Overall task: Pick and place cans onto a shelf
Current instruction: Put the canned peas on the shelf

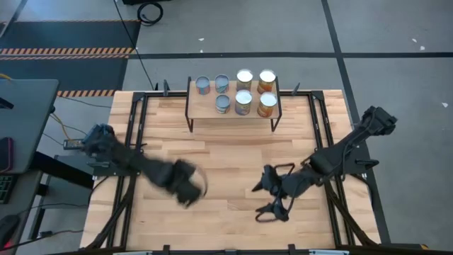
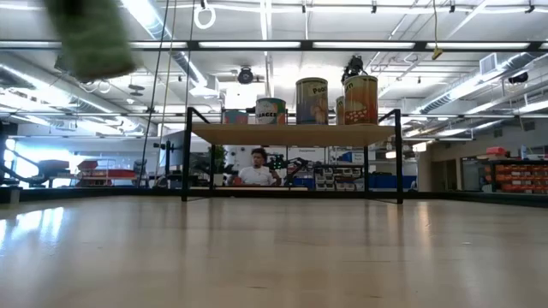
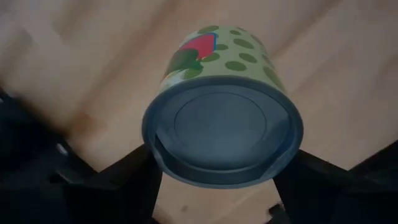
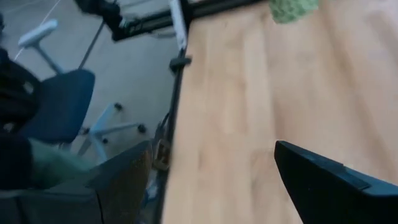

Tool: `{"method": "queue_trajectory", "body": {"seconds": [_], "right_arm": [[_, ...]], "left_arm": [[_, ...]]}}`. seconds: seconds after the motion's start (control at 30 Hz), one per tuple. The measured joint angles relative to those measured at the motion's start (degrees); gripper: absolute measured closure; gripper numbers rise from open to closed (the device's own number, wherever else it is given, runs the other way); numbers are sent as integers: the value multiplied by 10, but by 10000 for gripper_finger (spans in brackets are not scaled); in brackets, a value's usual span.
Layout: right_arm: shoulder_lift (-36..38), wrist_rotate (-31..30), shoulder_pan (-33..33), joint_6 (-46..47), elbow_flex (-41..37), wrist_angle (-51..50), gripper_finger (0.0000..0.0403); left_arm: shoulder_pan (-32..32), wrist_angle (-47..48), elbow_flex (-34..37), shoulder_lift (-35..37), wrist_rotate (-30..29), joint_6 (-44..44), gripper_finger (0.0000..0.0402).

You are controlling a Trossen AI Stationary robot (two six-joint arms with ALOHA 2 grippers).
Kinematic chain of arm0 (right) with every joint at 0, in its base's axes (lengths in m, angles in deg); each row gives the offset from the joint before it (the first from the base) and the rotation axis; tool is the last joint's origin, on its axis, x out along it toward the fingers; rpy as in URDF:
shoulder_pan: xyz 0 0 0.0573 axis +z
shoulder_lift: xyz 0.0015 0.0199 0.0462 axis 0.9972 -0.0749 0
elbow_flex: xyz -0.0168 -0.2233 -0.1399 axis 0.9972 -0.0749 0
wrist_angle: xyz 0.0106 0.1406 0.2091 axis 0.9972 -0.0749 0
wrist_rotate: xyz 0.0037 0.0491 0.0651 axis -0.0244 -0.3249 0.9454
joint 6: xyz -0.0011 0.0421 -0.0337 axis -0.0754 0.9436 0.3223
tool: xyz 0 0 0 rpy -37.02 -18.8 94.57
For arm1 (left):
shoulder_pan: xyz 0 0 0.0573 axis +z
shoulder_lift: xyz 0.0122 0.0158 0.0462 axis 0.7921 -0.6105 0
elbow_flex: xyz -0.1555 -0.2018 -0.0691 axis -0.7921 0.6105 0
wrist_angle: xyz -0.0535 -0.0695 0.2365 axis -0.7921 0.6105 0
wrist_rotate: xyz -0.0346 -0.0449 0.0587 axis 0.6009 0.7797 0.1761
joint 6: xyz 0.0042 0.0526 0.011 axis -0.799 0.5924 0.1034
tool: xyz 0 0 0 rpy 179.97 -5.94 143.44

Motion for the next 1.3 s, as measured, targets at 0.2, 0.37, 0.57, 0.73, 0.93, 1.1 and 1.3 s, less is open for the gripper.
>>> {"method": "queue_trajectory", "body": {"seconds": [0.2,0.37,0.57,0.73,0.93,1.1,1.3], "right_arm": [[36,-25,-66,-61,0,-3,56],[41,-58,-129,-103,0,-10,56],[37,-87,-194,-115,0,-16,56],[37,-86,-239,-122,0,-15,56],[37,-66,-285,-157,0,-12,56],[38,-22,-295,-230,0,-1,56],[73,27,-292,-326,5,5,56]], "left_arm": [[205,70,-138,2,-8,185,131],[374,70,-201,1,1,305,131],[508,67,-202,-6,-11,358,131],[545,37,-202,-15,-1,371,131],[559,2,-202,-49,15,351,129],[562,3,-202,-75,6,320,129],[561,6,-202,-91,8,262,127]]}}
